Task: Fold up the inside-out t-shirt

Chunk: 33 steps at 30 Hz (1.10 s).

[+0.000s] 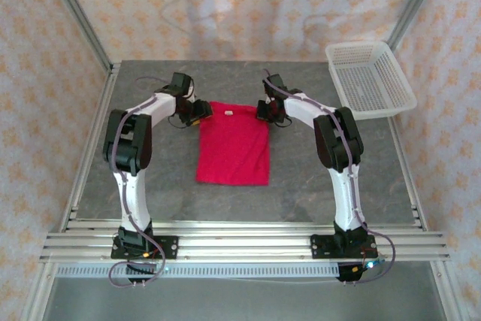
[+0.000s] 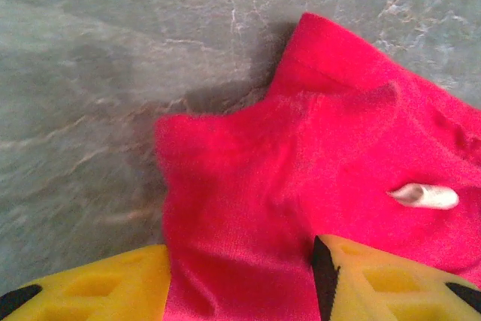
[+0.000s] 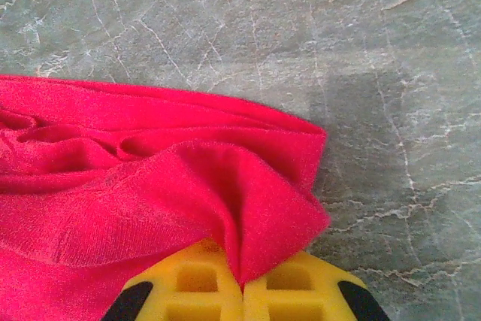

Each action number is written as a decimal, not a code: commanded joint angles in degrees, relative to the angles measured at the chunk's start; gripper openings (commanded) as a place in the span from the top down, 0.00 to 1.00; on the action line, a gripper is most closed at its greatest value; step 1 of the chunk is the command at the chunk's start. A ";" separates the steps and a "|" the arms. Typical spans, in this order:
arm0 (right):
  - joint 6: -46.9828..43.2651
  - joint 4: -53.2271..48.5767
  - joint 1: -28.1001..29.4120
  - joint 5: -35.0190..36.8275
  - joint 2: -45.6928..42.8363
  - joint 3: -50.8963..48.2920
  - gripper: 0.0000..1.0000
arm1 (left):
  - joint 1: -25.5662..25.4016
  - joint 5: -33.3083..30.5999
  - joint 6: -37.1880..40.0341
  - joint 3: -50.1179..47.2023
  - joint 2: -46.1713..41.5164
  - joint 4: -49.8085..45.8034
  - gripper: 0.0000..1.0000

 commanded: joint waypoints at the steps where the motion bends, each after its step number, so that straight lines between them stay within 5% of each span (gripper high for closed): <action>1: -0.97 -0.32 -0.17 -1.45 -0.64 -1.16 1.00 | -1.06 -1.88 1.21 5.90 2.90 0.53 0.46; 9: -0.69 0.19 -0.16 -2.35 -0.27 -1.02 1.00 | -5.59 -0.93 -0.33 10.72 9.70 1.33 0.51; 19: -1.40 -0.95 -0.22 -1.69 -0.35 0.72 1.00 | -5.94 -1.11 -1.31 10.22 9.46 0.11 1.00; 33: 2.05 0.29 -0.30 0.80 -9.09 10.40 1.00 | -4.58 0.11 -2.06 23.71 -1.68 -7.71 1.00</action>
